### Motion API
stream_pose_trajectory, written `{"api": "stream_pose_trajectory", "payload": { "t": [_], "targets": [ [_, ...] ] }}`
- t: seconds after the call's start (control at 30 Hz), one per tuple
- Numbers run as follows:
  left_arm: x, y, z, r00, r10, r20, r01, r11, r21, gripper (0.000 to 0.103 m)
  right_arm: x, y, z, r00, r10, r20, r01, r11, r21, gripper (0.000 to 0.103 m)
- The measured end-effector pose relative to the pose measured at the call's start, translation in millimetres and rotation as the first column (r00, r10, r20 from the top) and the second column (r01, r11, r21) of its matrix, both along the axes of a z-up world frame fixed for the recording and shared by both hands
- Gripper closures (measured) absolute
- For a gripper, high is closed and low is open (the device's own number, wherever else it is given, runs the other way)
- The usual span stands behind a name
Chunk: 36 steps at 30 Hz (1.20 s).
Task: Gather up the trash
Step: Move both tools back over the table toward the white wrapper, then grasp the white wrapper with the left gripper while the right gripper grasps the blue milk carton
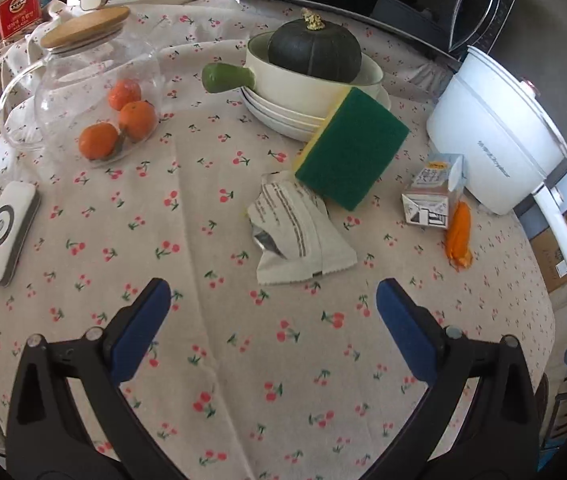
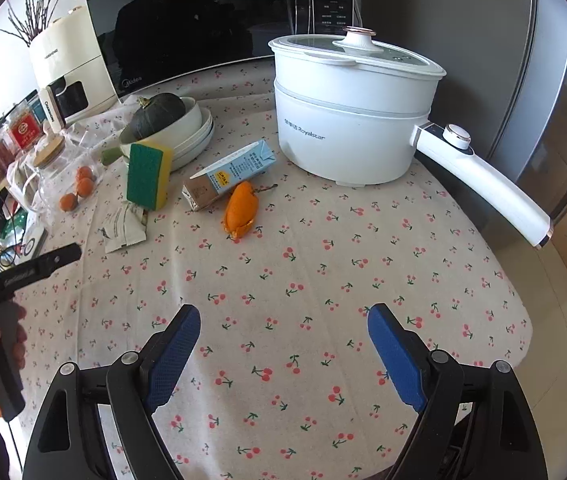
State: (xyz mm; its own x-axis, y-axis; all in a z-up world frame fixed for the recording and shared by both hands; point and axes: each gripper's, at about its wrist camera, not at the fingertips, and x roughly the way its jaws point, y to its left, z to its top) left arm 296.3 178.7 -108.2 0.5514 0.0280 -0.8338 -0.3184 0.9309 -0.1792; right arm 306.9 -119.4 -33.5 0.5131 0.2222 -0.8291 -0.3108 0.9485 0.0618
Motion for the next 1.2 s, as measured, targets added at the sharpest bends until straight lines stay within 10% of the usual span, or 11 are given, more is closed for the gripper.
{"api": "stream_pose_trajectory", "payload": {
  "t": [0.3,0.63,0.83,0.97,1.1,1.2],
  "targets": [
    [13,19,-32,0.997,0.072,-0.001,-0.072,0.997,0.02,0.013,6,-11,-21,0.998,-0.043,-0.049,0.042,0.999,-0.018,0.016],
    [-23,41,-26,0.999,-0.043,0.022,0.043,0.999,0.005,0.083,3,9,-30,0.998,0.004,-0.07,-0.007,0.999,-0.036,0.016],
    [-31,57,-28,0.998,-0.057,0.03,0.059,0.996,-0.072,0.093,23,35,-25,0.998,0.045,-0.037,-0.046,0.998,-0.032,0.016],
    [-22,58,-26,0.997,-0.07,0.031,0.074,0.986,-0.152,0.092,44,57,-28,0.996,0.084,-0.025,-0.084,0.996,0.0,0.016],
    [-22,56,-17,0.995,-0.04,0.087,0.053,0.987,-0.153,0.028,70,77,-34,0.995,0.094,-0.022,-0.094,0.995,0.023,0.016],
    [-17,56,-15,0.996,-0.021,0.087,0.036,0.984,-0.174,0.025,91,91,-33,0.996,0.094,-0.005,-0.093,0.993,0.076,0.016]
  ]
}}
